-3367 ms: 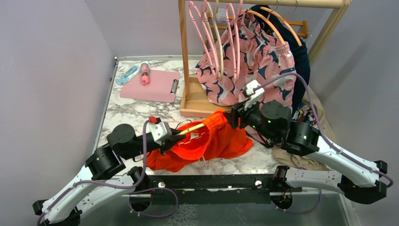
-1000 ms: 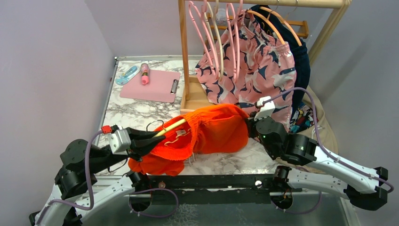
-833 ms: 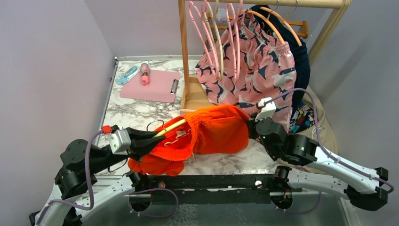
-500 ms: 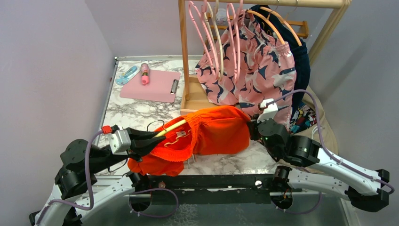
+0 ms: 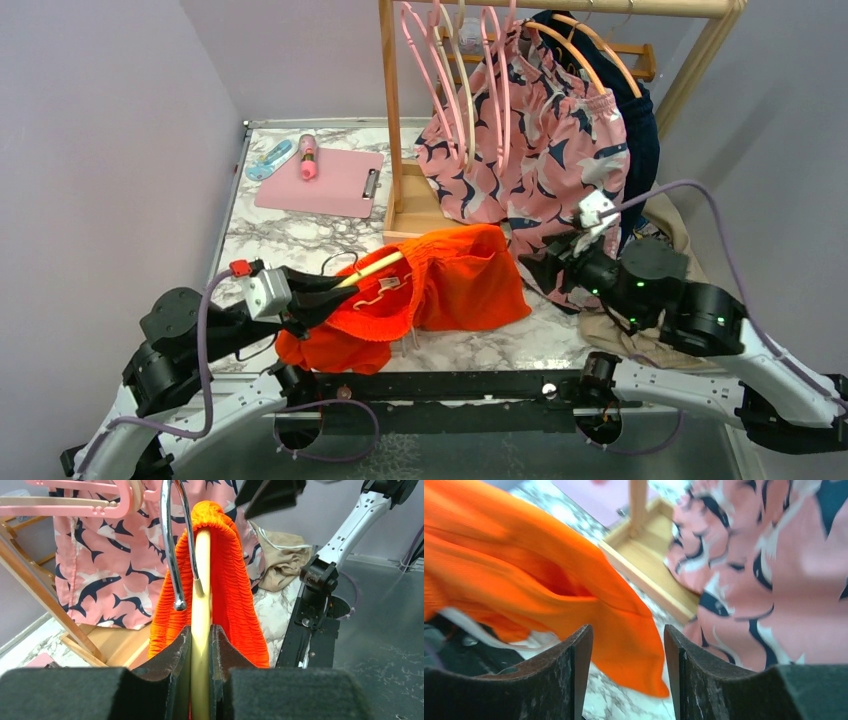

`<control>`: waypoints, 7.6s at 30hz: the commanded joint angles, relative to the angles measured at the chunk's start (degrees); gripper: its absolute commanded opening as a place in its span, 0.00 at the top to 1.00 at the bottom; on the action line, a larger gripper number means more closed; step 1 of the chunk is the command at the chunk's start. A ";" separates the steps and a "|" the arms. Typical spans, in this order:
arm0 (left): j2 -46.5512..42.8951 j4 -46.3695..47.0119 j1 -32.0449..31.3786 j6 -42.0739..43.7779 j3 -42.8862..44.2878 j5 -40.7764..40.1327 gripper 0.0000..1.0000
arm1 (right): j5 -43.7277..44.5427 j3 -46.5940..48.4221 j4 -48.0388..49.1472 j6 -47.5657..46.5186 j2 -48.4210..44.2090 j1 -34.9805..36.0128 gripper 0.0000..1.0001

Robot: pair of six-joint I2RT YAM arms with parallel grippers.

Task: Place the shorts on the hanger
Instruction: Hang the shorts on the hanger.

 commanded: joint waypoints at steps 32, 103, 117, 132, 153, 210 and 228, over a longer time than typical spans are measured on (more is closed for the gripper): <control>22.63 12.47 0.21 2.53 -0.91 22.53 1.00 | -48.96 -0.81 22.71 -12.86 13.58 0.11 0.50; -3.86 -2.05 0.21 2.03 -6.13 -8.34 0.40 | -36.97 20.34 8.57 -14.10 4.07 0.12 0.99; -0.98 0.42 0.21 3.76 -9.27 -8.38 0.72 | -39.60 20.68 9.38 -13.04 3.63 0.11 0.99; -3.49 1.24 0.21 2.10 -11.22 -15.95 1.00 | -37.50 18.40 11.43 -12.50 1.04 0.05 0.99; 4.32 2.55 0.22 5.96 10.59 -3.27 0.30 | -38.58 15.20 7.45 -15.28 5.19 0.06 0.99; 11.53 1.94 0.20 4.18 -0.04 9.19 1.00 | -43.11 10.15 16.39 -12.52 4.66 0.08 0.99; 17.29 9.57 0.19 2.70 10.98 15.60 0.36 | -46.26 11.14 14.92 -13.19 7.50 0.09 0.99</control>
